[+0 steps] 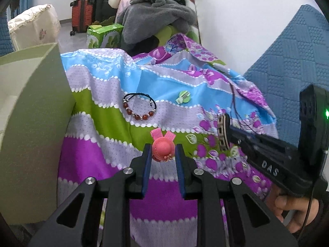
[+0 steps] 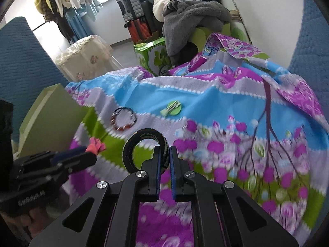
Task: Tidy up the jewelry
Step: 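Carry the bangle with the right tool while the left tool carries the bunny charm to the box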
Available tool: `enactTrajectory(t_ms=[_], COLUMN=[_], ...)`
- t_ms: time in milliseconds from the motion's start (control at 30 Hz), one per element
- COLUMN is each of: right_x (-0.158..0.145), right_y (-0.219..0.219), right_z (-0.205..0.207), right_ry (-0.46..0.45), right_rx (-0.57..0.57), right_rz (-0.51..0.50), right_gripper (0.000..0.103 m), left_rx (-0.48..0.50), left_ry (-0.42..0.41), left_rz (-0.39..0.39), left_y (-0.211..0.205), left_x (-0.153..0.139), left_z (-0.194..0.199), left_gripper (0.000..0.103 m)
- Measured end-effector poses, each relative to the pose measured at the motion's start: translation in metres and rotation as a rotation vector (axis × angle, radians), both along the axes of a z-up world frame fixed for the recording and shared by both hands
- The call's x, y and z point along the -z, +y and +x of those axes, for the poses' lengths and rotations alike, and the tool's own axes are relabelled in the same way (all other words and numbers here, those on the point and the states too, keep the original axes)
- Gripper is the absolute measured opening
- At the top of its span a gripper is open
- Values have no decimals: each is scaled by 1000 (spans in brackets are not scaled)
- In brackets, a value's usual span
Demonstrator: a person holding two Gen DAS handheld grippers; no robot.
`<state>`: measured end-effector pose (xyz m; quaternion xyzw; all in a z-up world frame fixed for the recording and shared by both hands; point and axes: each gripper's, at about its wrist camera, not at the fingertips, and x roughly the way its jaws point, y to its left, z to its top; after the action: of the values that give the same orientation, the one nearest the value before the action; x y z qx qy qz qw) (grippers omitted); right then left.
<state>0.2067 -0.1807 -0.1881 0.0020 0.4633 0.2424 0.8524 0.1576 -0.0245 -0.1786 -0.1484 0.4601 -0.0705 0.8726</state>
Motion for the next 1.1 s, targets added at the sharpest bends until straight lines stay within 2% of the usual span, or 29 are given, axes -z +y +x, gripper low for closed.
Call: enactTrajectory(t_ms=[300,400,633,800,967,1100], right_x=[-25,-37,-96,-124,-149,-171], right_y=[0,-1,18,29,47,65], right_z=[-40,-43,-51,-52,-53,-55], right_ry=[-2,37,-90,-135,-169,-206], right_rx=[47,53,24,20,0,-26], right_rz=[-15,52,65,78,73,77], right_gripper=[6,6,6,6,6,6], left_rx=[6,4,-7,-28,-62,-98], left_ry=[-53,-75,-172,-229,-270,-296], left_rz=[-16,-26,-18,10,-4,14], left_y=[15,22,39,54,81,102], left_x=[-37,-53,-102,-132,-161,-181], left_z=[-25,-31,-42,-47,-53,-56], left_gripper=[23,23,23,23,23,24])
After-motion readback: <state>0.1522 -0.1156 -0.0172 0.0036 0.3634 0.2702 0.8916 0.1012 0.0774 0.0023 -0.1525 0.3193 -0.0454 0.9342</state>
